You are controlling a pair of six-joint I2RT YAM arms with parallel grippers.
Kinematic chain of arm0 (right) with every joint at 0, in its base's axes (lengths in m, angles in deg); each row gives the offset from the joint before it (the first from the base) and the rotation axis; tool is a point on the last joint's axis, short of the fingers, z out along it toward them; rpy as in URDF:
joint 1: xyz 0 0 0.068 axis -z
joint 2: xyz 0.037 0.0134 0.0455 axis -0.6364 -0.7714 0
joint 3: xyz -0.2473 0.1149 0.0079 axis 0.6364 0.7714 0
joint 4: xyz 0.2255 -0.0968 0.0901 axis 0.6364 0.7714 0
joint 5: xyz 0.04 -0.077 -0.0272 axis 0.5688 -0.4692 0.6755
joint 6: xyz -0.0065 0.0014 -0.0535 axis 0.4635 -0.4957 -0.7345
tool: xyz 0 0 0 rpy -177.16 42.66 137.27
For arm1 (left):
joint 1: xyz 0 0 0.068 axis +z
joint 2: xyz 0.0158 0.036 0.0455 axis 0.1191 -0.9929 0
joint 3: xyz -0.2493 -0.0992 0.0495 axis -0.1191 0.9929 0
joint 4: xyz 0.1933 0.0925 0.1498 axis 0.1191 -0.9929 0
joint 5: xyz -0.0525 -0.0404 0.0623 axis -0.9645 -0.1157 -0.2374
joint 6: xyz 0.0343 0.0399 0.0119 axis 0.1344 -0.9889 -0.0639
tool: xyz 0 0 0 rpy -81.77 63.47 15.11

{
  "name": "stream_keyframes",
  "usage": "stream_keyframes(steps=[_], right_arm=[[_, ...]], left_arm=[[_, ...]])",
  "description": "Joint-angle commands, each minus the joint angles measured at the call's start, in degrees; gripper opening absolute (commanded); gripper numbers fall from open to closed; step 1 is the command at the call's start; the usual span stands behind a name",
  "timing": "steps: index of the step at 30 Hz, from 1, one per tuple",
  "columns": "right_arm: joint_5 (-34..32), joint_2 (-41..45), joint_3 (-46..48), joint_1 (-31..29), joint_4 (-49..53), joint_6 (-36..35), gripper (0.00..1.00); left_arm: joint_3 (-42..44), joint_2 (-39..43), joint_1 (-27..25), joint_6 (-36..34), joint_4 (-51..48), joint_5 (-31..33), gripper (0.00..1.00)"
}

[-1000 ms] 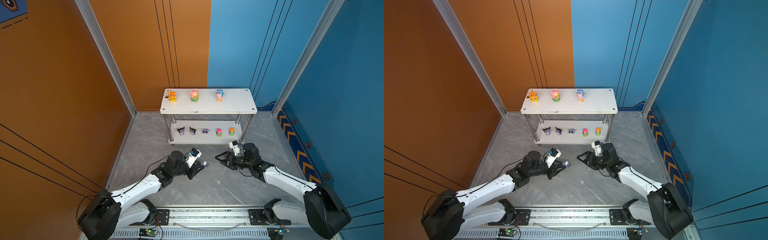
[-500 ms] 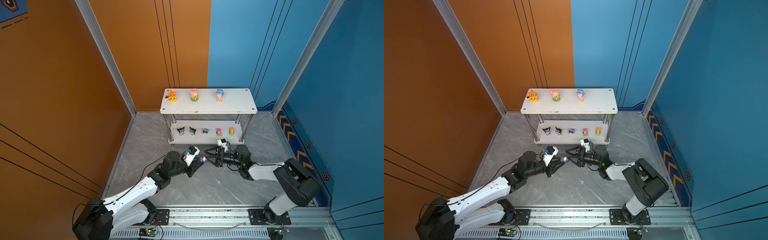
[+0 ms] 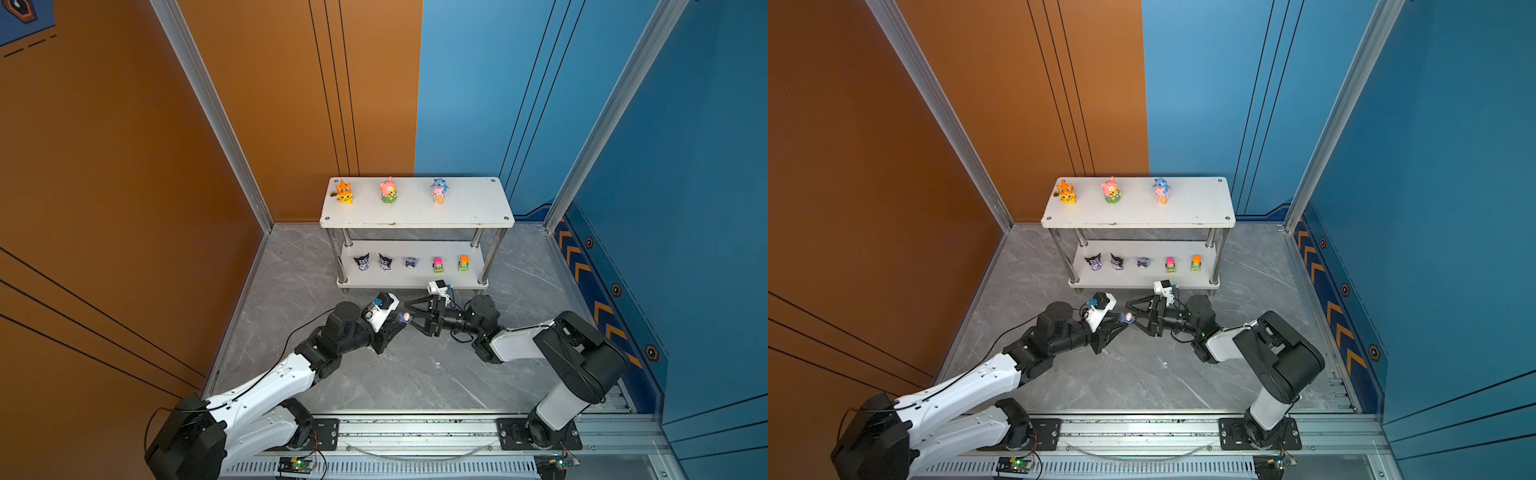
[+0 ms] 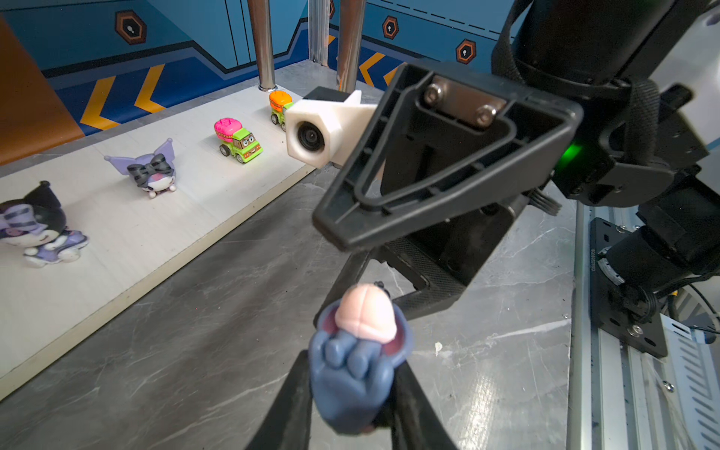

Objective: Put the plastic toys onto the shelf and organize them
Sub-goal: 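Hold the donkey up with the left gripper while the right gripper closes on it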

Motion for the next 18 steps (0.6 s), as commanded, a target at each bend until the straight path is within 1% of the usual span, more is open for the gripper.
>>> stream_keyframes(steps=[1,5,10,11,15,18], right_arm=[[1.2,-1.0,0.5,-1.4,-2.0,0.3,0.64],[0.8,-2.1,-0.2,-2.4,-2.3,0.4,0.61],[0.6,-3.3,-0.6,-3.1,-3.9,1.2,0.49],[0.5,-3.4,-0.5,-3.1,-4.1,1.3,0.48],[-0.4,-3.5,-0.8,-3.1,-4.5,1.1,0.49],[-1.3,-4.2,-1.2,-3.1,-5.7,1.4,0.55]], left_arm=[[-1.0,0.5,0.9,-1.2,-0.7,3.0,0.15],[-1.0,0.6,0.9,-1.6,-0.9,4.0,0.15],[-0.7,1.0,1.0,-2.1,-1.5,4.6,0.15],[-0.8,1.1,1.0,-2.1,-1.6,4.6,0.15],[-0.4,1.4,1.0,-1.7,-1.1,4.2,0.15],[-0.3,1.7,1.0,-1.4,-0.9,4.0,0.15]])
